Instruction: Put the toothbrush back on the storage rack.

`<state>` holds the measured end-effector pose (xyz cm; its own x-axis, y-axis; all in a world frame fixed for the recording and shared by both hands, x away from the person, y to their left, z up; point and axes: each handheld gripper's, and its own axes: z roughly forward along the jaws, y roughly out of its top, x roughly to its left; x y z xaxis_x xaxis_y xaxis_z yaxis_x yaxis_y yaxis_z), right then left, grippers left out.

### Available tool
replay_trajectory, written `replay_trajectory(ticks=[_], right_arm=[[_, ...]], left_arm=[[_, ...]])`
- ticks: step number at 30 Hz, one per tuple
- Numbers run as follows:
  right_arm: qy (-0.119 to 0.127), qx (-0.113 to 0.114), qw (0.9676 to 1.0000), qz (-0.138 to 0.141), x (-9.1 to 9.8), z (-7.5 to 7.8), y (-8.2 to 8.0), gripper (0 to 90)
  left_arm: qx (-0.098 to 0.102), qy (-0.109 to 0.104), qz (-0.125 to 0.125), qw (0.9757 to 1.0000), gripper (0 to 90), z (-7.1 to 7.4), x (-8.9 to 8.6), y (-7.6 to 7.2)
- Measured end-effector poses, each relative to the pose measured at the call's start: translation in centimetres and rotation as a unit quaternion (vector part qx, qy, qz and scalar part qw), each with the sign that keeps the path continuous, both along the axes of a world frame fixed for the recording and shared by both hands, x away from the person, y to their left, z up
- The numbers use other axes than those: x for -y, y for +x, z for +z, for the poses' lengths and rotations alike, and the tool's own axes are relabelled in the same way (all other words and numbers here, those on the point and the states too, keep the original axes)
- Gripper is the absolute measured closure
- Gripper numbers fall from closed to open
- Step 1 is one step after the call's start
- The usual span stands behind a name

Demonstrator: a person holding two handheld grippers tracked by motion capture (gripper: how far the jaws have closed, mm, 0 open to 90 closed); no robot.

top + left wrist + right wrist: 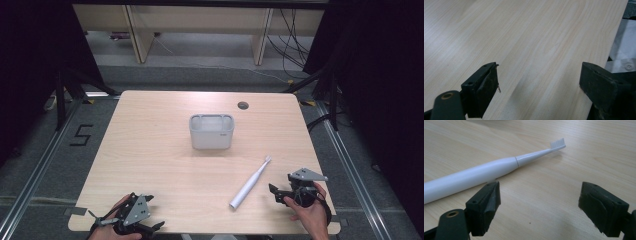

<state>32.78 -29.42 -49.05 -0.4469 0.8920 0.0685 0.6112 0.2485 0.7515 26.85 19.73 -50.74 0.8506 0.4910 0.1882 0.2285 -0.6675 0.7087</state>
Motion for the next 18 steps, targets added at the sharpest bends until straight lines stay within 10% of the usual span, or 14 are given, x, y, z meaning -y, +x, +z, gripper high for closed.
replay_trajectory(ticks=[18], right_arm=[[-0.003, 0.028, 0.9993, 0.025, -1.3, 0.7, -0.2, 28.4]], left_arm=[[-0.001, 0.000, 0.001, 1.0000, 14.8, -0.1, 0.0, 0.0]])
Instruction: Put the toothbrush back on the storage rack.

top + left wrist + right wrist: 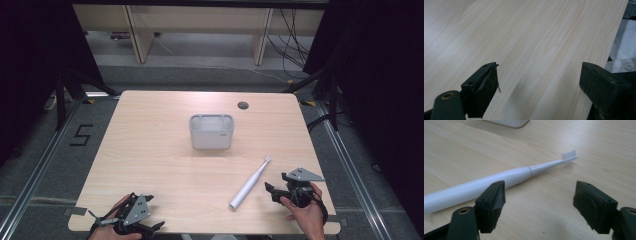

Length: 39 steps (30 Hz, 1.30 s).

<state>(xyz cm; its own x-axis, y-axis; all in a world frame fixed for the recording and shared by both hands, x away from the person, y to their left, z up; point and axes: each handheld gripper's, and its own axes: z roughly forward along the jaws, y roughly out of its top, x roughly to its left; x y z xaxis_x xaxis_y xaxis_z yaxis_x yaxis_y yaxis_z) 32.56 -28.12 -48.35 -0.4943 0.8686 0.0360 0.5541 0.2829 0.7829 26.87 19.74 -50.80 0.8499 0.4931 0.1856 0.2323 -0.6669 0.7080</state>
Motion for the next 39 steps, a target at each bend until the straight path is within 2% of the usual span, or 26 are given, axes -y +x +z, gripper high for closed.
replay_trajectory(ticks=[2, 3, 5, 8, 11, 13, 14, 15, 16, 17, 18, 19, 21, 25, 26, 28, 29, 31, 35, 38, 39], right_arm=[[0.005, -0.005, 1.0000, 0.000, -0.3, 0.1, -0.1, 30.6], [0.002, 0.004, 1.0000, 0.007, -0.5, 0.2, -0.1, 34.3], [0.005, 0.001, 1.0000, 0.008, -0.6, 0.3, -0.2, 35.1], [0.004, 0.013, 0.9997, 0.018, -1.2, 0.6, -0.3, 43.2], [0.008, 0.007, 0.9997, 0.021, -1.7, 0.8, -0.6, 48.2], [0.006, 0.012, 0.9993, 0.036, -2.1, 0.8, -0.6, 54.2], [0.010, 0.005, 0.9995, 0.029, -2.5, 1.0, -0.9, 56.6], [-0.003, 0.017, 0.9990, 0.041, -2.6, 1.1, -0.8, 58.9], [0.012, 0.008, 0.9993, 0.035, -3.2, 1.1, -1.2, 62.6], [-0.001, 0.033, 0.9981, 0.052, -3.2, 1.2, -1.0, 65.4], [0.010, 0.019, 0.9984, 0.052, -3.7, 1.3, -1.3, 67.9], [0.013, 0.022, 0.9981, 0.056, -4.1, 1.3, -1.4, 69.8], [0.002, 0.032, 0.9961, 0.082, -4.9, 1.3, -1.3, 74.6], [-0.004, 0.024, 0.9949, 0.097, -5.8, 1.1, -1.5, 77.8], [-0.012, 0.030, 0.9935, 0.109, -6.2, 1.0, -1.4, 80.0], [-0.011, 0.029, 0.9938, 0.107, -6.4, 0.9, -1.5, 81.3], [-0.018, 0.036, 0.9924, 0.117, -6.5, 0.9, -1.3, 82.8], [-0.016, 0.029, 0.9923, 0.119, -6.9, 0.8, -1.4, 85.6], [-0.022, 0.026, 0.9891, 0.143, -8.0, 0.5, -1.3, 89.0], [-0.025, 0.023, 0.9886, 0.146, -8.5, 0.5, -1.4, 89.5], [-0.034, 0.030, 0.9864, 0.158, -8.9, 0.4, -1.1, 89.8]], left_arm=[[0.000, 0.000, -0.001, 1.0000, 14.8, 0.0, 0.0, 0.0], [0.000, 0.000, -0.001, 1.0000, 14.8, 0.0, 0.0, 0.0], [0.000, 0.000, 0.000, 1.0000, 14.8, 0.0, 0.0, 0.0], [0.000, 0.000, -0.001, 1.0000, 14.8, 0.0, 0.0, 0.0], [0.000, 0.000, 0.000, 1.0000, 14.8, 0.0, 0.0, 0.0], [0.001, 0.000, -0.001, 1.0000, 14.8, 0.0, 0.0, 0.0], [0.001, 0.001, -0.001, 1.0000, 14.8, 0.0, 0.0, 0.0], [0.001, 0.001, -0.001, 1.0000, 14.8, 0.0, 0.0, 0.0], [0.000, 0.001, 0.000, 1.0000, 14.8, 0.0, 0.0, 0.0], [0.001, 0.001, 0.000, 1.0000, 14.8, 0.0, 0.0, 0.0], [0.000, 0.001, -0.001, 1.0000, 14.8, 0.0, 0.0, 0.0], [0.001, 0.001, -0.002, 1.0000, 14.8, 0.0, 0.0, 0.0], [0.000, 0.001, -0.001, 1.0000, 14.9, 0.0, 0.0, 0.0], [0.005, 0.002, 0.003, 1.0000, 14.9, 0.0, 0.0, -0.1], [0.004, 0.002, 0.002, 1.0000, 14.9, 0.0, 0.0, 0.0], [0.001, 0.001, 0.000, 1.0000, 14.9, 0.0, 0.0, 0.0], [0.001, 0.001, -0.001, 1.0000, 14.9, 0.0, 0.0, 0.0], [0.000, 0.001, -0.001, 1.0000, 14.9, 0.0, 0.0, 0.0], [-0.001, 0.000, -0.001, 1.0000, 14.9, -0.1, 0.0, 0.0], [-0.001, 0.002, 0.000, 1.0000, 14.9, -0.1, 0.0, 0.0], [-0.001, 0.001, -0.001, 1.0000, 14.9, -0.1, 0.0, 0.0]])
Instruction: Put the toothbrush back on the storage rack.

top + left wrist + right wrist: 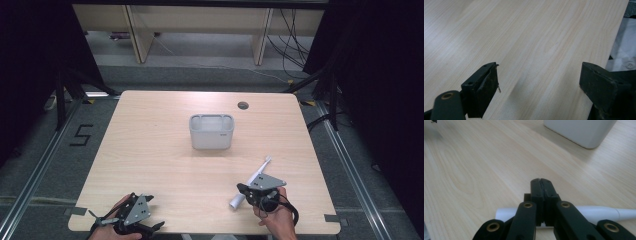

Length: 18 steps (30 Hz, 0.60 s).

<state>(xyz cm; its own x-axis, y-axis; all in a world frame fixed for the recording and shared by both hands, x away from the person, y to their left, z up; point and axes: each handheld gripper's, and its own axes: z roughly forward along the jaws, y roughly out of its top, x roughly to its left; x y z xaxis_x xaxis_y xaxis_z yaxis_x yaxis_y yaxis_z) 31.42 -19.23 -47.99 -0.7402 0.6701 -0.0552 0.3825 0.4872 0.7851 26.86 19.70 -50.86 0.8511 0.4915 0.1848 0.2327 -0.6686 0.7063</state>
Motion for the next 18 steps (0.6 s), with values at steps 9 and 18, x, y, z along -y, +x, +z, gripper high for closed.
replay_trajectory(ticks=[9, 18], right_arm=[[-0.005, -0.021, 0.9994, 0.028, -2.0, -0.7, -0.1, 90.0], [-0.016, -0.033, 0.9986, 0.039, -2.3, -1.0, 0.0, 90.0]], left_arm=[[-0.001, 0.000, 0.000, 1.0000, 14.9, 0.0, 0.0, 0.0], [0.000, 0.000, 0.000, 1.0000, 14.8, 0.0, 0.0, 0.0]])
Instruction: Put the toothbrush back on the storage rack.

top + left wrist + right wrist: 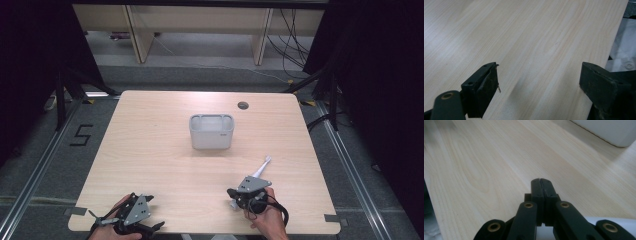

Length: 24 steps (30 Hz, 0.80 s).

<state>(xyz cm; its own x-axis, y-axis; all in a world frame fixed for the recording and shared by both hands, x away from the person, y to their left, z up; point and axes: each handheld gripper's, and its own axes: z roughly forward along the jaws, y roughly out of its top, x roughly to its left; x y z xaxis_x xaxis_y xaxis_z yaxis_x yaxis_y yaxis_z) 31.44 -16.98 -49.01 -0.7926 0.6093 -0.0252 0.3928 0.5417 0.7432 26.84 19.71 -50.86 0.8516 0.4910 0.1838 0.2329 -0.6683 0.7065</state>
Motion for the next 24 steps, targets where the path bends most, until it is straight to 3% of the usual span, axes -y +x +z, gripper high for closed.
replay_trajectory(ticks=[7, 15, 17, 20, 24], right_arm=[[0.000, -0.001, 1.0000, 0.001, 0.02, -0.19, -0.04, 90.0], [-0.003, -0.018, 0.9998, 0.010, 0.11, -0.47, -0.12, 90.0], [-0.004, -0.025, 0.9997, 0.000, 0.12, -0.43, -0.29, 90.0], [-0.005, -0.028, 0.9996, 0.003, 0.22, -0.51, -0.43, 89.9], [-0.009, -0.026, 0.9996, 0.007, 0.41, -0.58, -0.54, 89.8]], left_arm=[[0.000, 0.000, -0.002, 1.0000, 14.8, 0.03, -0.02, -0.01], [0.001, 0.000, 0.001, 1.0000, 14.8, 0.05, -0.05, 0.00], [0.006, 0.001, 0.003, 1.0000, 14.8, 0.04, -0.02, -0.05], [-0.001, -0.002, 0.001, 1.0000, 14.8, 0.05, -0.05, -0.03], [0.008, 0.006, 0.003, 0.9999, 14.8, 0.10, -0.06, -0.02]])
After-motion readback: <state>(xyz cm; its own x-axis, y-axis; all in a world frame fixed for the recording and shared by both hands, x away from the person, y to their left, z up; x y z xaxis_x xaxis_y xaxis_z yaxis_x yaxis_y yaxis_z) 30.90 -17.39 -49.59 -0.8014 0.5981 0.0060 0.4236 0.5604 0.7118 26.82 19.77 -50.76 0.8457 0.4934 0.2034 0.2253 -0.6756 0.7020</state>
